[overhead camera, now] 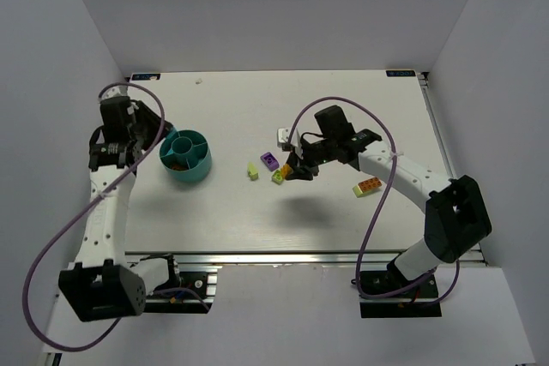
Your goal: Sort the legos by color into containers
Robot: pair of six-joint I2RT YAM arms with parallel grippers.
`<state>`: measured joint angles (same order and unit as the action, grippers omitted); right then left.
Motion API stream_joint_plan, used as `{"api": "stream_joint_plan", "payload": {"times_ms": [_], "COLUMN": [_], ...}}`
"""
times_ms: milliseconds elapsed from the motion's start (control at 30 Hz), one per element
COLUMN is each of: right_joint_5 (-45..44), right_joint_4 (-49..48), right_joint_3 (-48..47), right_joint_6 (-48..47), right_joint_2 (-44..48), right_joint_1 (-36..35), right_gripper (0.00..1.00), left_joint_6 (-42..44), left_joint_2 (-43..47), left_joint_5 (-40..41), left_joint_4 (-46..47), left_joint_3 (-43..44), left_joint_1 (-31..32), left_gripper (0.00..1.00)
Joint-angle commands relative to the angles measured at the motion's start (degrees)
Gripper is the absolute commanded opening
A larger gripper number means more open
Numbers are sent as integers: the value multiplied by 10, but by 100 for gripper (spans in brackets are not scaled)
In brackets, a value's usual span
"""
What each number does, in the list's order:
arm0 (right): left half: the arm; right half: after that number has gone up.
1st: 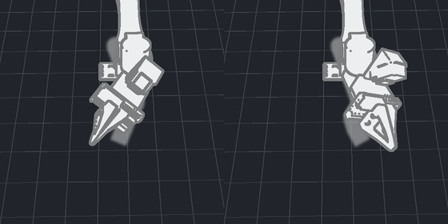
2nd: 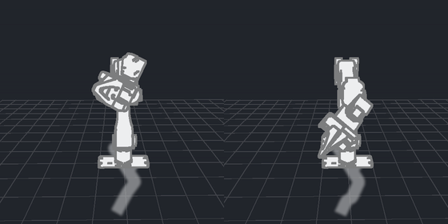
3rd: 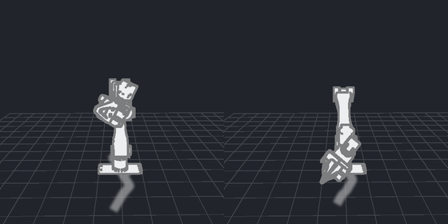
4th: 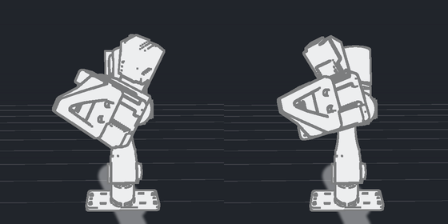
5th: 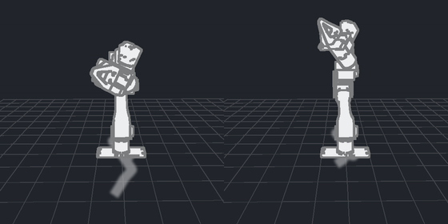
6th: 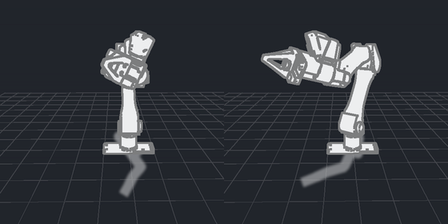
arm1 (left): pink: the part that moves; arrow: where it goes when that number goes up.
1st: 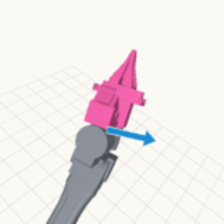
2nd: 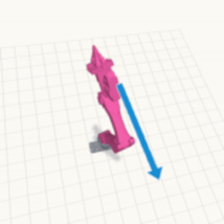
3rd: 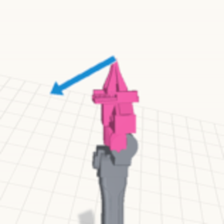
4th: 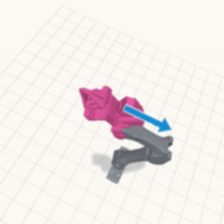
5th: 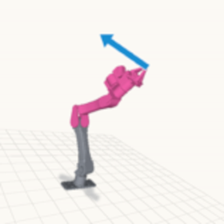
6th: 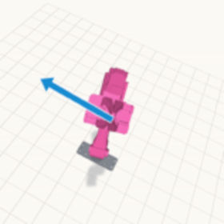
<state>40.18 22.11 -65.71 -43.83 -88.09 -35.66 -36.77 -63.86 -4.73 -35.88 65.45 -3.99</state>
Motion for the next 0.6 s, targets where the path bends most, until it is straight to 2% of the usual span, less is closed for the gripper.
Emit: {"api": "stream_joint_plan", "payload": {"times_ms": [0,200,567], "right_joint_5": [2,2,9], "right_joint_4": [-11,-11,-7], "right_joint_3": [8,26,17], "right_joint_6": [5,2,0], "right_joint_2": [25,36,24], "right_joint_1": [-1,2,2], "right_gripper": [0,0,0], "left_joint_6": [63,85,39], "left_joint_2": [-57,-130,-196], "left_joint_5": [-38,-41,-58], "left_joint_4": [-44,-39,41], "left_joint_3": [12,47,32], "left_joint_1": [-71,-113,-112], "left_gripper": [0,0,0]}}
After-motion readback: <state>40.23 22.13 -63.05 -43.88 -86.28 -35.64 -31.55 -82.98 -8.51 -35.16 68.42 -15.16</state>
